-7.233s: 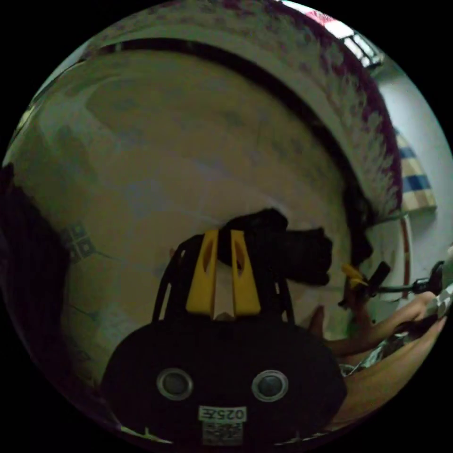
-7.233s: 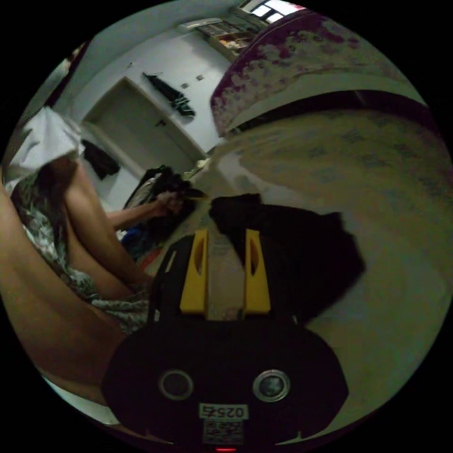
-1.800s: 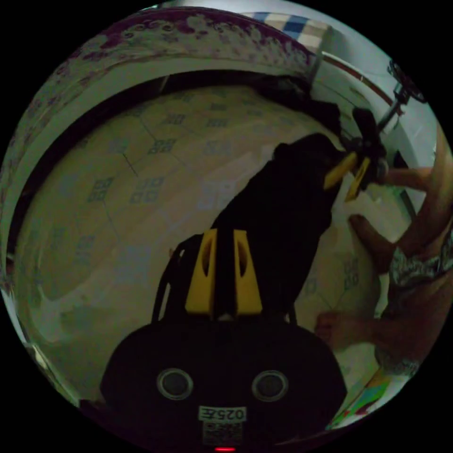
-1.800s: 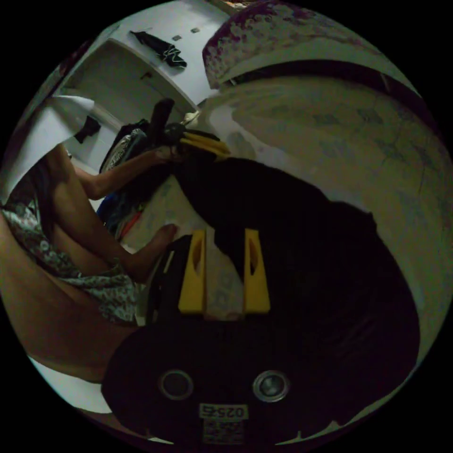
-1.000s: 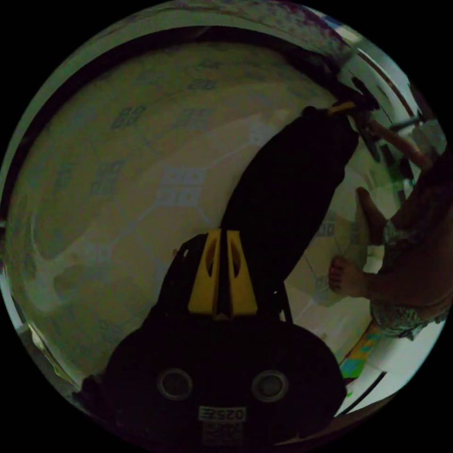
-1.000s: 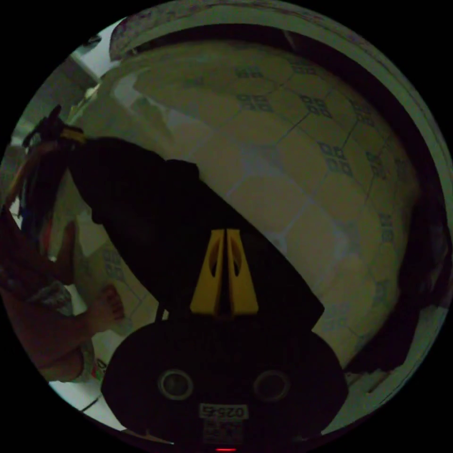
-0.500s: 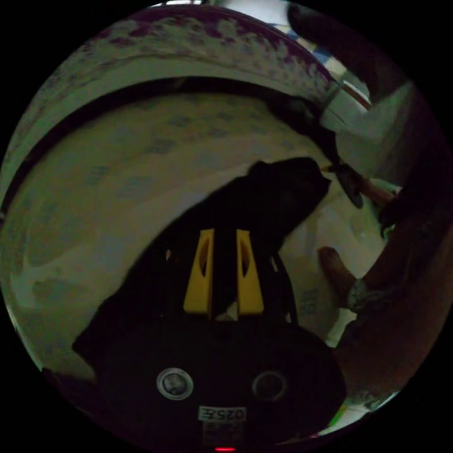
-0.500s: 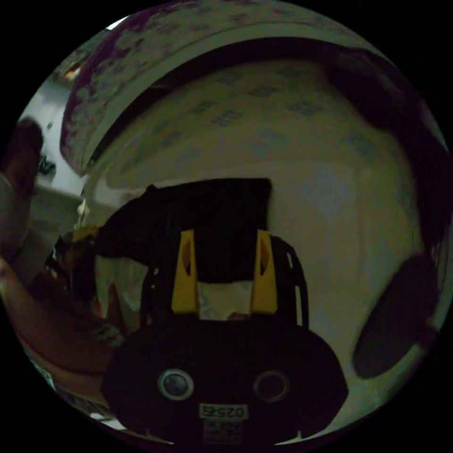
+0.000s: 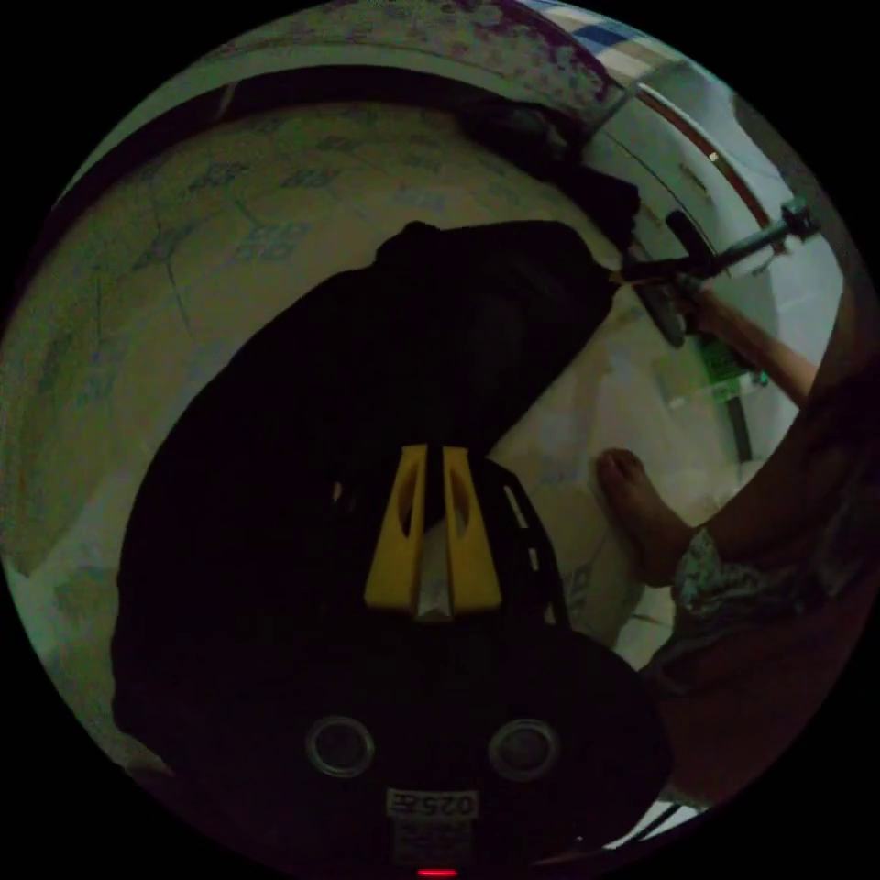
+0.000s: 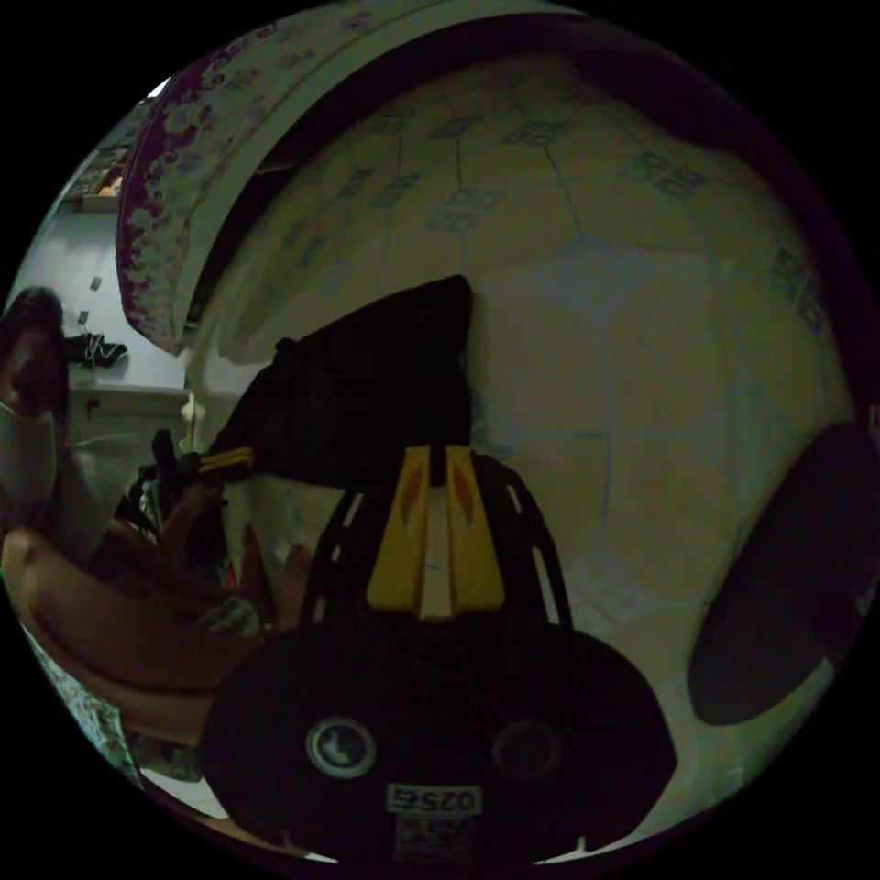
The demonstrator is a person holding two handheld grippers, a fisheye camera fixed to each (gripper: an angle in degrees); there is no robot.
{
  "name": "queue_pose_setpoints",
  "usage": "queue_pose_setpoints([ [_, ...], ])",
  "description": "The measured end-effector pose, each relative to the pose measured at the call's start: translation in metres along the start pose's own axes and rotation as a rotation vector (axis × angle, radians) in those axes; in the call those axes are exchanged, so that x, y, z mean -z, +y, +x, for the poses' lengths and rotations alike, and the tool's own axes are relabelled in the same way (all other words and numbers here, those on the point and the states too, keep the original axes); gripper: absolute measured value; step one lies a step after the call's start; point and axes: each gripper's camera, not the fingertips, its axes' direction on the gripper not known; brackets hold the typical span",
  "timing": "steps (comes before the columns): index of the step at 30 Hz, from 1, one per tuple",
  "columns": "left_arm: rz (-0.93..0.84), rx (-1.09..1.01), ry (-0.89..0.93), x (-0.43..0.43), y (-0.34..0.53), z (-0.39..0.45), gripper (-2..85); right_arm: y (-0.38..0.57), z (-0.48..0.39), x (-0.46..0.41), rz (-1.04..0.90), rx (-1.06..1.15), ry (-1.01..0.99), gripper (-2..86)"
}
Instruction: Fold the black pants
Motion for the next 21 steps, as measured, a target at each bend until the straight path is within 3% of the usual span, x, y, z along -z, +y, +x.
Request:
queue_pose_setpoints([
  [5,0.037,0.008,0.075,0.037,0.012,0.032,-1.1,-0.023,0.002,0.025,-0.033,0.006,0.066,2.9],
  [8,0.009,0.017,0.044,0.027,0.025,0.054,0.9,-0.038,0.017,-0.004,-0.099,0.011,0.067,4.2],
  [11,0.021,0.129,0.150,0.030,0.046,0.062,0.1,-0.044,0.041,-0.049,-0.161,-0.071,0.123,4.8],
  [14,0.112,0.215,0.050,0.076,0.084,0.072,-0.8,-0.024,0.029,-0.042,0.192,-0.155,0.091,3.7],
  [16,0.173,0.340,-0.107,0.115,0.129,0.071,-0.8,-0.008,-0.022,-0.043,0.459,-0.013,0.109,5.9],
  [19,0.257,0.583,-0.198,0.152,0.197,0.056,0.1,-0.013,-0.106,-0.082,0.617,0.300,0.123,13.0],
  [21,0.318,0.723,-0.191,0.164,0.237,0.048,0.4,-0.027,-0.145,-0.128,0.644,0.434,-0.004,13.2],
])
